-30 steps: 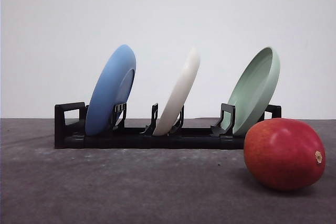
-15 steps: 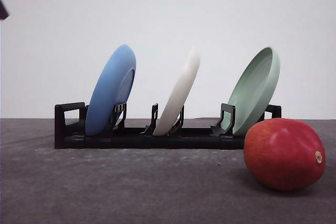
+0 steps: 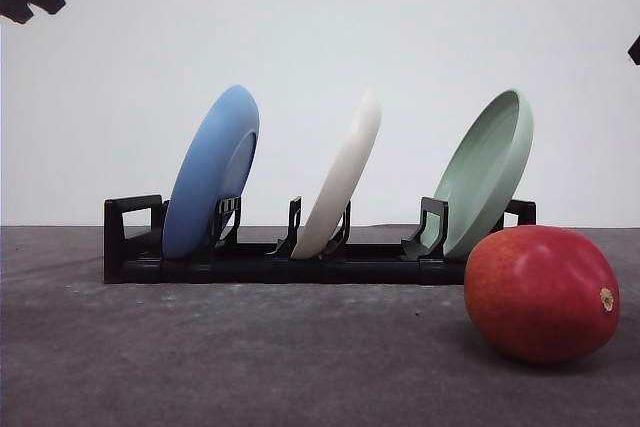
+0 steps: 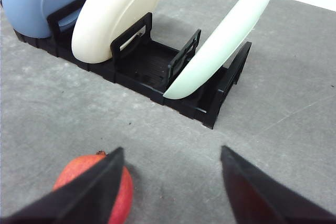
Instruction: Place pomegranate in white plate
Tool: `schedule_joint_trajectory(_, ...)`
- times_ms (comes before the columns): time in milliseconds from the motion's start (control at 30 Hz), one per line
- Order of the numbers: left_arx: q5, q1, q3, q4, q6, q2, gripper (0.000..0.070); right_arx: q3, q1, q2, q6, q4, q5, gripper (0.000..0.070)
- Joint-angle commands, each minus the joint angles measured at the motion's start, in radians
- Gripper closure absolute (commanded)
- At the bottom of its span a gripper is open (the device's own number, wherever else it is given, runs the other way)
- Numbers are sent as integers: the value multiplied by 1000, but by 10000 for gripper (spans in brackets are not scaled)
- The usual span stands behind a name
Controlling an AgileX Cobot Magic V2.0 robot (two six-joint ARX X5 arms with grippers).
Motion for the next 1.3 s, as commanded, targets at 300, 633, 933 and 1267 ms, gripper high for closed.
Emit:
schedule_joint_trajectory(300, 7, -123, 19, 213, -22, 61, 345, 17, 6, -18, -4, 17, -1, 298)
schedule_joint_trajectory(633, -11, -261, 23, 543, -88, 309, 345, 17, 6, -45, 5, 17, 0, 298)
schedule_joint_trajectory(933, -159, -360, 58, 797, -127, 586, 345, 17, 6, -45, 12, 17, 0, 298)
schedule_joint_trajectory(1267, -240, -377, 212, 804, -150, 853, 346, 17, 6, -45, 12, 17, 0, 298)
